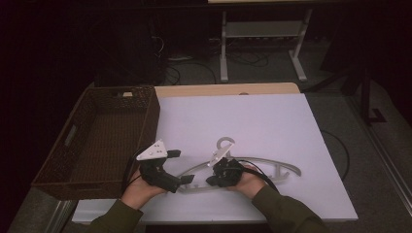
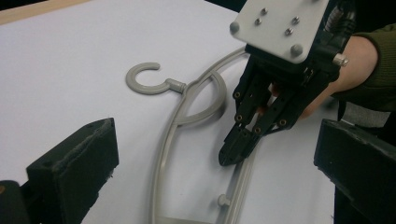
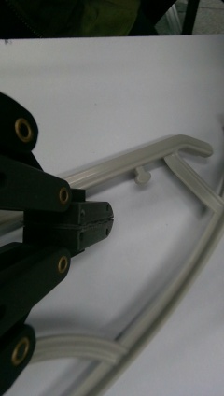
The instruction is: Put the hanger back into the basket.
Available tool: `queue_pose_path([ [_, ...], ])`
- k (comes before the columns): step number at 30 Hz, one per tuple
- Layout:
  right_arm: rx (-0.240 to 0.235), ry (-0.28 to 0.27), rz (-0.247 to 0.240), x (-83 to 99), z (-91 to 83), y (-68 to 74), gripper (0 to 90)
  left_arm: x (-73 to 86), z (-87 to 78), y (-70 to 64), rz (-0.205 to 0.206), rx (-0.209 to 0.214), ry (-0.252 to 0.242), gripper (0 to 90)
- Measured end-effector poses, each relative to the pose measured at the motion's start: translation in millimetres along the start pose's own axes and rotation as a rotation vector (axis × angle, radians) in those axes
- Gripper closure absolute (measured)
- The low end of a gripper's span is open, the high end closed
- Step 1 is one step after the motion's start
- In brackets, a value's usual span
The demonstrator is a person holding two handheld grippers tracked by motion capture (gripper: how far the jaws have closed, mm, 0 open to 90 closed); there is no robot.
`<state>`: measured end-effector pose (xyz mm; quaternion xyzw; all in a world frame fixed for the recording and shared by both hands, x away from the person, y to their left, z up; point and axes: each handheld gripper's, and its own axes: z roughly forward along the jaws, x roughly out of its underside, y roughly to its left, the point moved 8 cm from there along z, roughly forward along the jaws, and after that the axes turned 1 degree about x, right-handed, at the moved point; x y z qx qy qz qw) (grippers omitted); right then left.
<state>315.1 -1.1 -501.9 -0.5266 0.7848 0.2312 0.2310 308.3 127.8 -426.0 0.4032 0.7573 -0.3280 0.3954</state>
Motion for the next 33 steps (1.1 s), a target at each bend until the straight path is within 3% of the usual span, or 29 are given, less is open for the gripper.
queue_pose_path([
  [7, 0.059, -0.063, 0.035, 10.3, -33.8, -8.3, 89.6, 1.4, -0.5, 2.6, -0.002, -0.005, 0.0, 0.0],
  [8, 0.066, -0.07, 0.07, 13.0, -40.0, -7.5, 89.6, 1.5, -0.5, 2.6, -0.004, -0.004, -0.002, 0.0],
  [12, 0.095, -0.116, 0.12, 25.9, -60.6, -10.7, 89.5, 1.7, -0.1, 2.5, -0.007, -0.008, -0.004, 0.0],
  [18, 0.128, -0.163, 0.152, 48.1, -81.9, -12.6, 89.5, 3.0, 1.5, 2.1, -0.005, -0.005, 0.002, 0.0],
  [25, 0.129, -0.161, 0.186, 62.5, -87.2, -11.5, 89.6, 4.6, 2.8, 2.0, -0.003, -0.004, 0.01, 0.0],
  [33, 0.138, -0.132, 0.169, 66.6, -79.7, -13.3, 89.6, 4.4, 2.3, 1.9, -0.011, 0.0, 0.004, 0.0],
])
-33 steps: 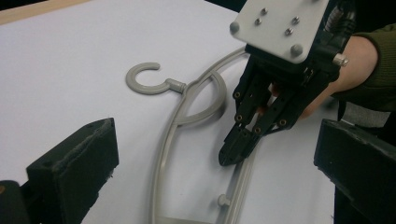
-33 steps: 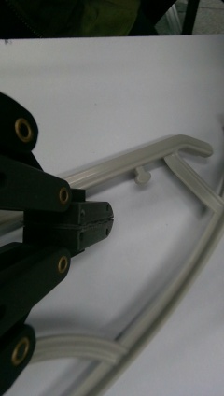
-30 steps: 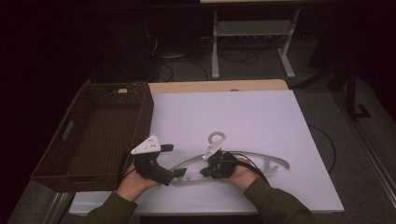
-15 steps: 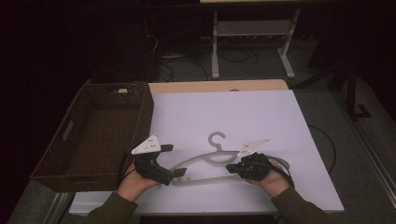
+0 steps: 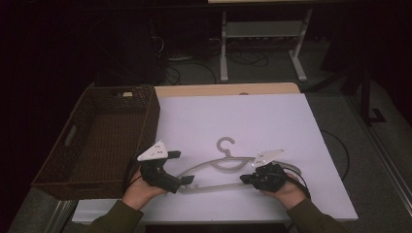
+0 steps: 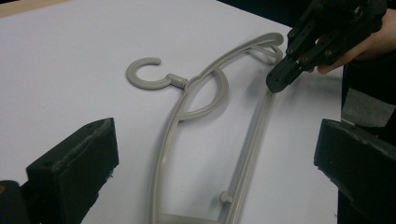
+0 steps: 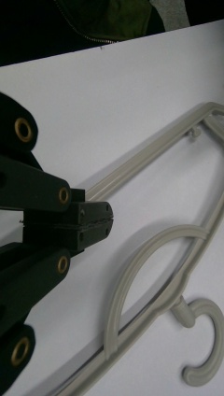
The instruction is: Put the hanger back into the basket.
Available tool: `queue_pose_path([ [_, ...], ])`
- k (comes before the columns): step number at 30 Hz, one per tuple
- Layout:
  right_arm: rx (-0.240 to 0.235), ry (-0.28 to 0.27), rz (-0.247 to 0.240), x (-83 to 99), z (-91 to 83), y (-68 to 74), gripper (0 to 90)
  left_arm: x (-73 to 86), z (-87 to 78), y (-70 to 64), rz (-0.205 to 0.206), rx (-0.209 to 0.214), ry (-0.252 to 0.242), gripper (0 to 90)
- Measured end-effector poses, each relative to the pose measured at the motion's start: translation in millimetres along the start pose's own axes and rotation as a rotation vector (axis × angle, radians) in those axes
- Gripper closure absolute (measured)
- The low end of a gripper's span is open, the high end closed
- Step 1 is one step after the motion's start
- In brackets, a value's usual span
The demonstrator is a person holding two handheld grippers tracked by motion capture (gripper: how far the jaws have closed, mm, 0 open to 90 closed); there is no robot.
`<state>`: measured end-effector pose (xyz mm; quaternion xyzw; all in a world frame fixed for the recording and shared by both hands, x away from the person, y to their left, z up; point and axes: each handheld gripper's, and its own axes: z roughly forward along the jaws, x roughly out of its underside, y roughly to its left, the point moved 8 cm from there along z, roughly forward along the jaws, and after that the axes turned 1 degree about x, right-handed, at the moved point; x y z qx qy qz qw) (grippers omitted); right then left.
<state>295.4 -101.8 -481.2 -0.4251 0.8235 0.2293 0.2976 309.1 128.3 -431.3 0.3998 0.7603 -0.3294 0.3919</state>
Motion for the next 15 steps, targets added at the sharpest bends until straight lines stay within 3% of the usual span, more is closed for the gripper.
queue_pose_path([
  [15, 0.026, 0.079, -0.019, 10.1, 9.7, 0.3, 89.6, -0.5, -0.5, 0.3, -0.002, -0.002, -0.003, 0.0],
])
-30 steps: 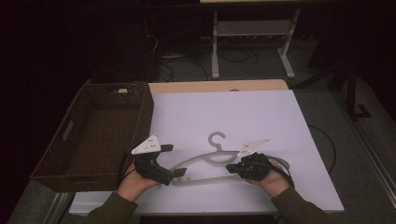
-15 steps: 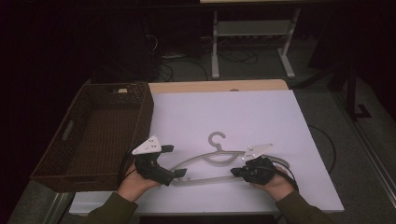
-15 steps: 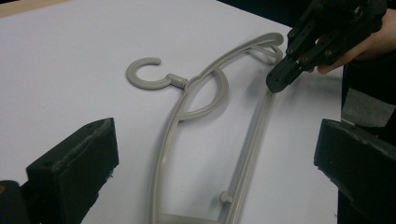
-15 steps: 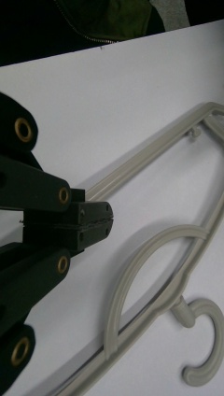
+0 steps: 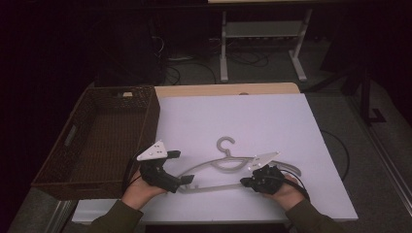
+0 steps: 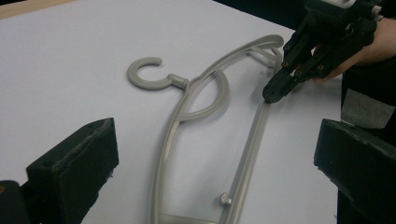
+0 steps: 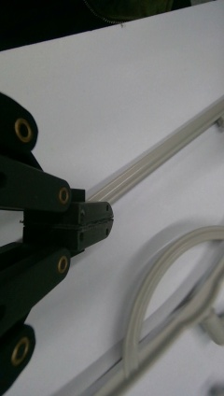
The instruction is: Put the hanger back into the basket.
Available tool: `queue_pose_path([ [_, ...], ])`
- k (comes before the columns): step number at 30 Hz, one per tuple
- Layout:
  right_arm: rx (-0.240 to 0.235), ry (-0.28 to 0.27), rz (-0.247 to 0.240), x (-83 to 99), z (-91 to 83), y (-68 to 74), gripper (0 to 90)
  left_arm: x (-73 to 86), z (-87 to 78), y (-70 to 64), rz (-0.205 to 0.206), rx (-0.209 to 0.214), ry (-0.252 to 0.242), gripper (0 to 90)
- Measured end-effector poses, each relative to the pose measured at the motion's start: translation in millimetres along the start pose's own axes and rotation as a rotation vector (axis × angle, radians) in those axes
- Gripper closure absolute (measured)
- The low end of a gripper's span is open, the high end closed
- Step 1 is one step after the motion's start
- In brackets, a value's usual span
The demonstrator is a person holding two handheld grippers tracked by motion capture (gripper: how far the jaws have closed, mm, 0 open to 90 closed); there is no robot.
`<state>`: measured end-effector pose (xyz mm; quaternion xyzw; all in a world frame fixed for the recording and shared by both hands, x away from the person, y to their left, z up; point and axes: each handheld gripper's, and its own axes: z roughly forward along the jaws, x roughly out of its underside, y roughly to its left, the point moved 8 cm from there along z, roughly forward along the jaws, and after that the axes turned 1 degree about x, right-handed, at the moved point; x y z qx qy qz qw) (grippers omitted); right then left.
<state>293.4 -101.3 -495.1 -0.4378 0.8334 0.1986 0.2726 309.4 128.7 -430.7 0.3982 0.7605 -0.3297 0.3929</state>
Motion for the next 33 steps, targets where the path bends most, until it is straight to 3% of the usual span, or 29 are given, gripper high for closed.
queue_pose_path([
  [14, -0.005, 0.024, 0.015, 2.9, 3.6, 0.8, 89.8, -1.2, 12.6, 10.0, 0.014, -0.014, 0.036, 0.0],
  [24, -0.005, 0.024, 0.02, 2.8, 3.8, 0.5, 89.8, -4.2, 42.3, 22.2, 0.058, -0.032, 0.112, 0.2],
  [25, -0.004, 0.025, 0.018, 2.8, 3.7, 0.6, 89.8, -3.1, 44.8, 23.4, 0.08, -0.028, 0.132, 2.3],
  [28, -0.005, 0.024, 0.019, 2.8, 3.8, 0.3, 89.8, -0.8, 56.1, 24.7, 0.091, -0.009, 0.166, 13.0],
  [33, -0.005, 0.024, 0.02, 2.8, 3.7, 0.5, 89.8, 4.6, 73.0, 28.7, 0.119, -0.002, 0.23, 18.7],
])
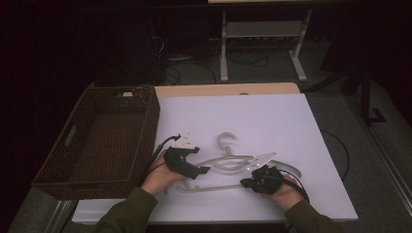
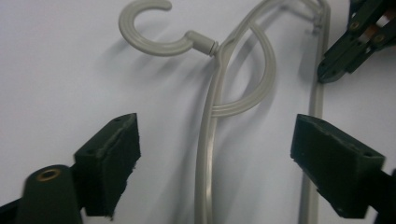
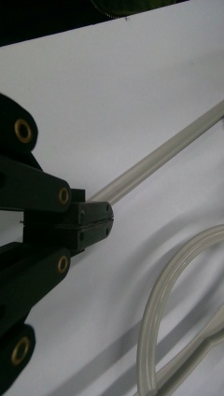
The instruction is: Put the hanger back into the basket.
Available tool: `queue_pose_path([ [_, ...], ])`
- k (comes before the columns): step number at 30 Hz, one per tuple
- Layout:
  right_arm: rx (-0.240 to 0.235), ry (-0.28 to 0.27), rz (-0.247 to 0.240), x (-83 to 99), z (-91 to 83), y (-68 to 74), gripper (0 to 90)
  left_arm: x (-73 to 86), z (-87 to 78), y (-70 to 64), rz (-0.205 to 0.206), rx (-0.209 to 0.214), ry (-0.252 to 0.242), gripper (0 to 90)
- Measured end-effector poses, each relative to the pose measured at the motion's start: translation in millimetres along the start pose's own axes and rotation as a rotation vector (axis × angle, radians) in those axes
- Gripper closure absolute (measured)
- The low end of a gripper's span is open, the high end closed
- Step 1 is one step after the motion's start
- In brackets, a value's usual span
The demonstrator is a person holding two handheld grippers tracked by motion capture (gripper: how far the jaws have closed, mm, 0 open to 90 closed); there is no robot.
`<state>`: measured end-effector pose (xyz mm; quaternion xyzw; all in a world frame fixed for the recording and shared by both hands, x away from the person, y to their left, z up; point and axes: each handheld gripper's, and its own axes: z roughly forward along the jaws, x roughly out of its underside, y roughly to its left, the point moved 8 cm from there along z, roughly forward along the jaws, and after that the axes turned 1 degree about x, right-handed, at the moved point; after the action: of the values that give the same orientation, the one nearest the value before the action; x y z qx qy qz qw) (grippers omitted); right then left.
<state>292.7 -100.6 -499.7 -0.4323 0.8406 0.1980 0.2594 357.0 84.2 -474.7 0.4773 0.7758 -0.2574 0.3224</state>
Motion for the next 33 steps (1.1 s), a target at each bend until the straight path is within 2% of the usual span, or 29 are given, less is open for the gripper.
queue_pose_path([
  [3, -0.001, 0.0, -0.001, 0.0, 0.0, -0.1, 89.8, 1.8, 8.8, 2.8, 0.03, 0.004, 0.041, 24.4],
  [5, 0.0, 0.0, 0.0, 0.0, 0.0, 0.0, 89.8, 1.7, 14.7, 2.9, 0.028, 0.01, 0.05, 29.0],
  [7, 0.0, 0.0, 0.0, 0.0, 0.0, 0.0, 89.8, 4.1, 18.8, 4.6, 0.054, 0.01, 0.09, 33.1],
  [8, 0.0, -0.001, 0.0, 0.0, 0.0, 0.0, 89.8, 4.2, 21.5, 4.0, 0.049, 0.01, 0.09, 35.7],
  [9, 0.0, 0.0, 0.0, 0.0, -0.1, -0.1, 89.9, 5.4, 22.5, 5.2, 0.063, 0.016, 0.108, 38.5],
  [13, -0.001, -0.003, 0.002, 0.1, -0.3, -0.5, 89.8, 5.4, 27.9, 6.5, 0.042, 0.026, 0.105, 46.8],
  [23, -0.002, -0.003, 0.003, 0.2, -0.4, -0.6, 89.9, 5.1, 32.8, 5.3, 0.073, 0.048, 0.128, 66.8],
  [28, -0.001, -0.003, 0.002, 0.2, -0.5, -0.5, 89.8, 4.3, 32.9, 3.0, 0.082, 0.054, 0.122, 77.9],
  [33, 0.0, -0.003, 0.002, 0.2, -0.6, -0.3, 89.8, 4.7, 31.8, 4.1, 0.076, 0.059, 0.126, 81.0],
])
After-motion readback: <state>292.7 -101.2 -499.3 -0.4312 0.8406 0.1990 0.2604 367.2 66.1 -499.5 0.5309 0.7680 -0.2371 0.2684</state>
